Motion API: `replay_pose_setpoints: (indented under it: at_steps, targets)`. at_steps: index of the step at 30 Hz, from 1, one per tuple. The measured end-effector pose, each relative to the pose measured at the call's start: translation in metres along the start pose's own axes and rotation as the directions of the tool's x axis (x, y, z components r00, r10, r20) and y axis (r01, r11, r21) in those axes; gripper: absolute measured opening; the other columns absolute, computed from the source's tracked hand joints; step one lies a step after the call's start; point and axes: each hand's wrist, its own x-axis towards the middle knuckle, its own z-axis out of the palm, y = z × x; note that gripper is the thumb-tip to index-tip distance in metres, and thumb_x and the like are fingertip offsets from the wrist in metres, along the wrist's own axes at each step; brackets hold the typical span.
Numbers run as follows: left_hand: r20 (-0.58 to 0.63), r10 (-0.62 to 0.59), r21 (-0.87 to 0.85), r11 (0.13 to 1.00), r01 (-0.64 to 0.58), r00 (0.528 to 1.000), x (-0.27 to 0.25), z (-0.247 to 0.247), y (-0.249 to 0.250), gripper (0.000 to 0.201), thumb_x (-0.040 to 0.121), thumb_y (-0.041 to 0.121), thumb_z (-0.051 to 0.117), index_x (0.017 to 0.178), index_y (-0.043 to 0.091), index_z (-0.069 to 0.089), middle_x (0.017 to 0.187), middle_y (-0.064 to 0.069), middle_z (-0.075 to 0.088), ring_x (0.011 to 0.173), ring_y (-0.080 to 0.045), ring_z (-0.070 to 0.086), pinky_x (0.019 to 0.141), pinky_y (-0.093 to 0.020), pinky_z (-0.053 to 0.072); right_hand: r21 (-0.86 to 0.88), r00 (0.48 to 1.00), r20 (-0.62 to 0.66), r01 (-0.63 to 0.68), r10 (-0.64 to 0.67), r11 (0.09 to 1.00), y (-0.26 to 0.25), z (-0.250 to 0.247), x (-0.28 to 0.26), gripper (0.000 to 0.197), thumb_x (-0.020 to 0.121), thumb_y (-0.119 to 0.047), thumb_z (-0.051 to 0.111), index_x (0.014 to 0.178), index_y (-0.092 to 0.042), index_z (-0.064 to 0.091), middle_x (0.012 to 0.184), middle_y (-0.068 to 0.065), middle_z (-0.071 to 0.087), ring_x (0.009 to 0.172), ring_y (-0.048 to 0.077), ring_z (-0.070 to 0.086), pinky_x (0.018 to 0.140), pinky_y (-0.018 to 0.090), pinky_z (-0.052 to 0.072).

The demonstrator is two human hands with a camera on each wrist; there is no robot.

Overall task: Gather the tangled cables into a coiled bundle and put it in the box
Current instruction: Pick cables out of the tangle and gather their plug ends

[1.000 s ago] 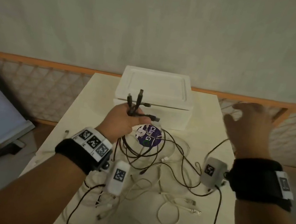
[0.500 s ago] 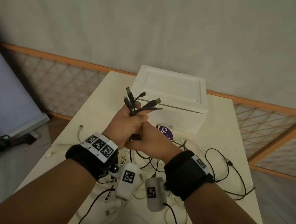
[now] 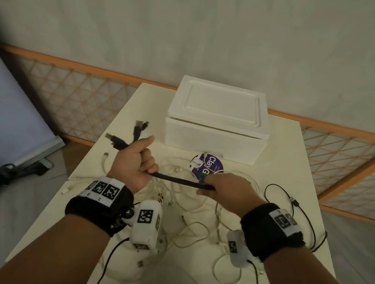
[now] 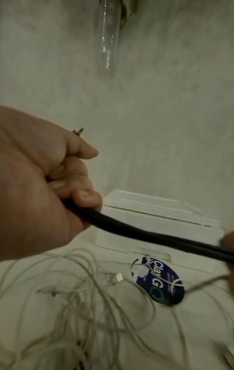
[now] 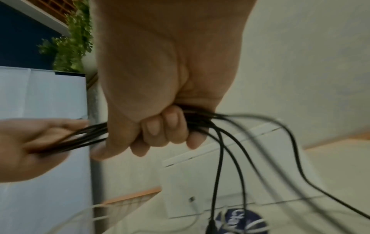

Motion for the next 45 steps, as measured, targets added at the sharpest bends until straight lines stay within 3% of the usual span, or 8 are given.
replay_pose_setpoints:
  at_steps: [9, 15, 19, 24, 33, 36, 40, 45]
  targets:
    - [-0.165, 0.006, -0.186, 0.982, -0.037, 0.986, 0.003, -0.053, 0.010, 0.052, 0.095, 0.041, 0.050, 0.053, 0.021, 0.027, 0.048, 0.005, 0.027, 0.038, -0.011, 0.026, 0.045, -0.023, 0.027, -0.002, 0.911, -0.135, -0.393, 0.390, 0.919, 0.092, -0.031, -0.071, 0.069, 0.075, -0.079, 0.032, 0.069, -0.016, 0.058, 0.063, -0.001, 0.057, 0.062, 0.012, 0.054, 0.057, 0.028, 0.039]
    - [-0.184, -0.172, -0.117, 0.981, 0.152, 0.968, -0.008, -0.062, -0.042, 0.044, 0.096, 0.039, 0.050, 0.061, 0.017, 0.034, 0.056, -0.001, 0.043, 0.042, -0.011, 0.039, 0.049, -0.024, 0.041, -0.116, 0.780, 0.270, -0.555, 0.564, 0.824, 0.119, 0.014, -0.068, 0.055, 0.094, -0.057, 0.039, 0.086, -0.011, 0.067, 0.082, 0.000, 0.061, 0.083, 0.018, 0.062, 0.080, 0.031, 0.046]
    - [-0.216, -0.222, -0.018, 0.974, 0.224, 0.951, -0.009, -0.056, -0.066, 0.043, 0.094, 0.040, 0.053, 0.062, 0.016, 0.039, 0.056, -0.001, 0.050, 0.037, -0.008, 0.039, 0.040, -0.017, 0.042, -0.124, 0.885, 0.120, -0.435, 0.449, 0.892, 0.112, 0.049, -0.035, 0.022, 0.090, -0.034, 0.050, 0.107, -0.026, 0.062, 0.116, -0.001, 0.061, 0.112, 0.020, 0.055, 0.096, 0.034, 0.045]
    - [-0.235, -0.218, 0.067, 0.969, 0.239, 0.947, -0.008, -0.042, -0.075, 0.047, 0.091, 0.036, 0.061, 0.053, 0.019, 0.039, 0.043, 0.004, 0.035, 0.032, -0.009, 0.027, 0.036, -0.017, 0.030, 0.031, 0.914, 0.143, -0.387, 0.379, 0.922, 0.090, 0.086, 0.009, 0.049, 0.096, -0.008, 0.034, 0.142, -0.025, 0.040, 0.147, 0.001, 0.037, 0.130, 0.024, 0.041, 0.108, 0.034, 0.034]
    - [-0.042, -0.255, 0.022, 0.967, 0.256, 0.966, -0.003, -0.048, -0.070, 0.017, 0.097, 0.008, 0.043, 0.092, 0.007, 0.060, 0.061, 0.000, 0.046, 0.050, -0.011, 0.044, 0.053, -0.026, 0.042, -0.279, 0.928, -0.043, -0.368, 0.371, 0.887, 0.089, 0.090, 0.017, 0.021, 0.097, -0.026, 0.038, 0.113, -0.024, 0.051, 0.112, -0.002, 0.057, 0.107, 0.021, 0.052, 0.085, 0.034, 0.041]
    - [0.017, -0.233, 0.049, 0.971, 0.232, 0.972, -0.001, -0.040, -0.069, 0.019, 0.100, 0.016, 0.043, 0.090, 0.009, 0.057, 0.067, -0.003, 0.052, 0.055, -0.015, 0.047, 0.058, -0.030, 0.043, 0.077, 0.918, -0.187, -0.342, 0.351, 0.936, 0.075, 0.061, 0.023, 0.011, 0.098, -0.031, 0.042, 0.097, -0.023, 0.049, 0.091, 0.000, 0.063, 0.088, 0.024, 0.060, 0.071, 0.032, 0.040]
    - [0.036, -0.191, 0.191, 0.965, 0.181, 0.981, -0.002, -0.019, -0.069, 0.013, 0.099, 0.023, 0.050, 0.087, 0.017, 0.049, 0.058, 0.002, 0.044, 0.046, -0.011, 0.037, 0.049, -0.026, 0.034, 0.650, 0.948, -0.157, -0.112, 0.277, 0.752, 0.019, 0.015, 0.029, 0.005, 0.097, -0.016, 0.045, 0.096, -0.021, 0.045, 0.072, -0.005, 0.060, 0.064, 0.014, 0.061, 0.071, 0.034, 0.050]
    - [0.175, -0.169, 0.181, 0.974, 0.137, 0.970, -0.004, 0.005, -0.064, 0.005, 0.092, 0.019, 0.056, 0.088, 0.018, 0.054, 0.065, 0.004, 0.043, 0.047, -0.007, 0.033, 0.047, -0.021, 0.030, 0.782, 0.962, -0.141, -0.037, 0.235, 0.622, -0.038, -0.005, 0.036, 0.004, 0.096, -0.017, 0.049, 0.093, -0.015, 0.049, 0.068, -0.001, 0.059, 0.054, 0.009, 0.055, 0.057, 0.025, 0.049]
